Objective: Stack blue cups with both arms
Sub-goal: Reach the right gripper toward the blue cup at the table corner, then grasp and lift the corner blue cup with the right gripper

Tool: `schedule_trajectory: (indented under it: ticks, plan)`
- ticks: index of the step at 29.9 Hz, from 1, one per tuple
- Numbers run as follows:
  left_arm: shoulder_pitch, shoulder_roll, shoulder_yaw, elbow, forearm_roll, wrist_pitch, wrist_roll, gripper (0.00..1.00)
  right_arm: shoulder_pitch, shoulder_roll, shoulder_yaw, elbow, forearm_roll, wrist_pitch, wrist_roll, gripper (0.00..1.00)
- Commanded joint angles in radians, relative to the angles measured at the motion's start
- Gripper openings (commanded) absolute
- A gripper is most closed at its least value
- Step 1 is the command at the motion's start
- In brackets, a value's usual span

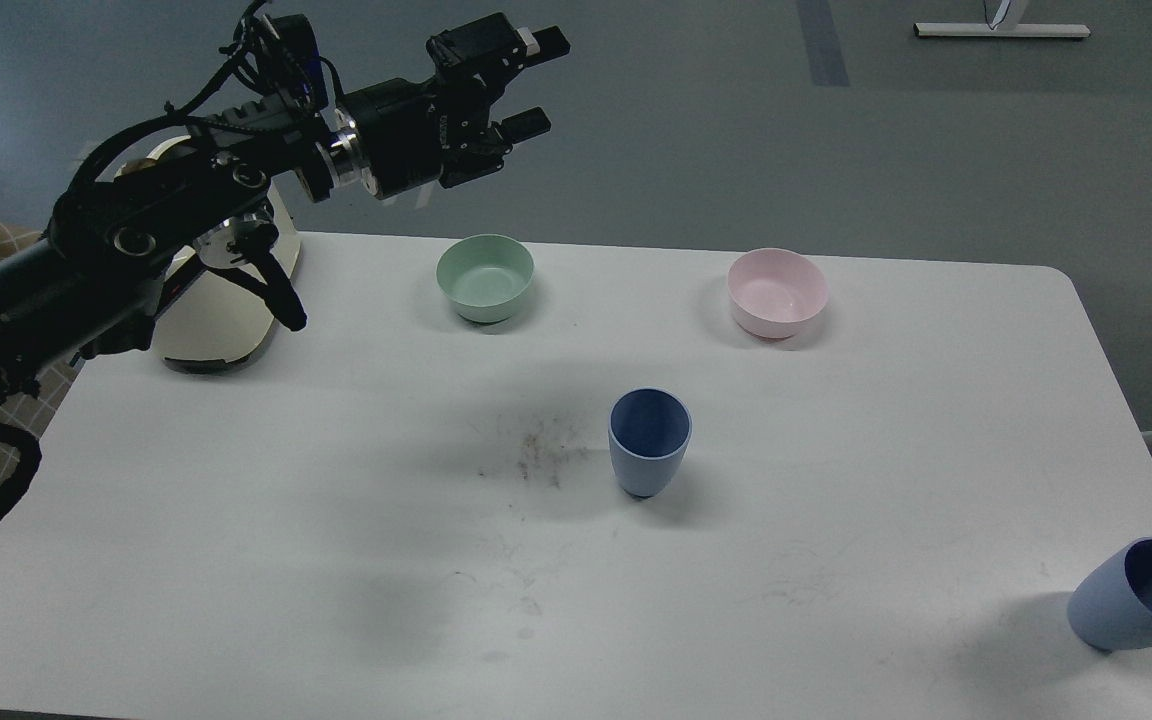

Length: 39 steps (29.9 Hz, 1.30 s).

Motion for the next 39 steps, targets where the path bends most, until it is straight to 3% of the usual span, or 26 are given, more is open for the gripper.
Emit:
schedule_trajectory:
  ticks: [1, 5, 11, 14, 17, 22, 25, 32, 39]
  plan:
    - [0.000, 0.000, 0.000, -0.001, 0.000, 0.000, 0.000, 0.96, -0.008, 0.010, -0.004, 0.001, -0.014, 0.000, 0.000, 0.93]
    - [0.003, 0.000, 0.000, 0.001, 0.000, 0.000, 0.000, 0.96, -0.019, 0.013, -0.007, -0.001, -0.058, 0.000, 0.000, 0.87]
    - [0.011, 0.003, -0.002, -0.001, 0.000, 0.000, 0.000, 0.96, -0.029, 0.036, -0.007, -0.011, -0.060, -0.002, 0.000, 0.56]
    - [0.014, 0.003, -0.002, -0.001, -0.002, 0.000, 0.000, 0.96, -0.029, 0.044, -0.007, -0.017, -0.060, -0.002, 0.000, 0.32]
    - [0.015, 0.005, -0.002, -0.001, -0.002, 0.000, -0.002, 0.96, -0.031, 0.045, -0.008, -0.022, -0.061, -0.011, 0.000, 0.26]
    - [0.020, 0.005, -0.002, -0.001, -0.002, 0.000, -0.002, 0.96, -0.037, 0.044, -0.007, -0.022, -0.060, -0.041, 0.000, 0.05]
    - [0.020, 0.005, -0.003, -0.002, -0.002, 0.000, -0.002, 0.96, -0.037, 0.037, 0.001, -0.019, -0.058, -0.046, 0.000, 0.00]
    - [0.022, 0.003, -0.002, -0.002, -0.002, 0.000, -0.002, 0.96, -0.014, 0.013, 0.013, 0.021, -0.060, -0.046, 0.000, 0.00]
    - [0.022, -0.005, -0.002, -0.002, -0.002, 0.000, -0.002, 0.96, 0.155, -0.041, 0.026, 0.131, -0.060, -0.032, 0.000, 0.00]
